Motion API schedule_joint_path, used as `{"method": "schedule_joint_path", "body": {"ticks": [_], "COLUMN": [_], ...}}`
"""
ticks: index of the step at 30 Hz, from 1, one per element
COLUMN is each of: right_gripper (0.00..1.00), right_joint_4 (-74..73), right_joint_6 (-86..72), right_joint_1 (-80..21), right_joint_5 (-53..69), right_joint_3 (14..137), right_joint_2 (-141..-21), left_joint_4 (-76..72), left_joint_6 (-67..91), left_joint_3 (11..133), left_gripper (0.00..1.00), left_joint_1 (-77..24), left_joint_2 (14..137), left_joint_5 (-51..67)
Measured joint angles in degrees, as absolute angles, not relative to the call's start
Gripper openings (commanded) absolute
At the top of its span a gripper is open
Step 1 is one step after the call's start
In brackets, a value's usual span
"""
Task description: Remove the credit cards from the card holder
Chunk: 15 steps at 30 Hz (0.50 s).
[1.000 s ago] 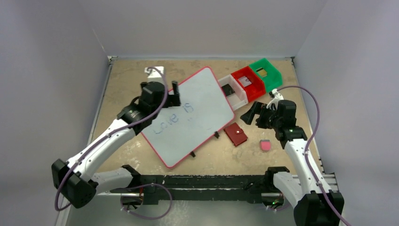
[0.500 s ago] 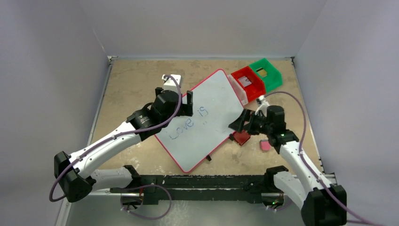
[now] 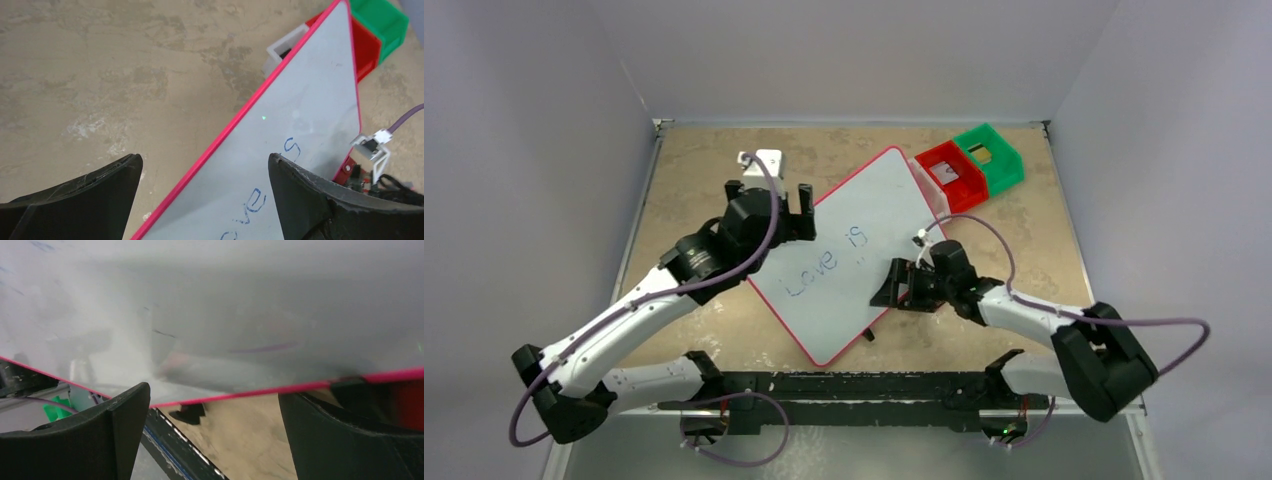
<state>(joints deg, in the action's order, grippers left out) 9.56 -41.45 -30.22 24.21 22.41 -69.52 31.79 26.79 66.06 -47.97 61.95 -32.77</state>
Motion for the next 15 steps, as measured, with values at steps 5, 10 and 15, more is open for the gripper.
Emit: {"method": "schedule_joint_path", "body": {"ticks": [5,10,15], "right_gripper": [1.0,1.0,1.0], "right_joint_4": [12.25,13.08,15.97], "right_joint_6": [-41.47,-41.06,-42.7], "right_joint_1": [-33.93,-37.23,-41.21], "right_joint_5": [23.0,21.96,23.38], "right_joint_3": [29.28,41.69,56.9], "right_joint_2": [-78.81,-91.48,-106.5], "left_joint_4": [34.5,37.39,39.92], "left_joint_6": [26.79,26.94,27.44], "left_joint_3": [69.36,71.33,73.71], "left_gripper": [0.98,0.98,0.98], "left_joint_1": [-48.1,-48.1,-48.07], "left_joint_2": [56.49,49.95,47.83], "left_joint_5": [-39.79,-44.84,-45.74]}}
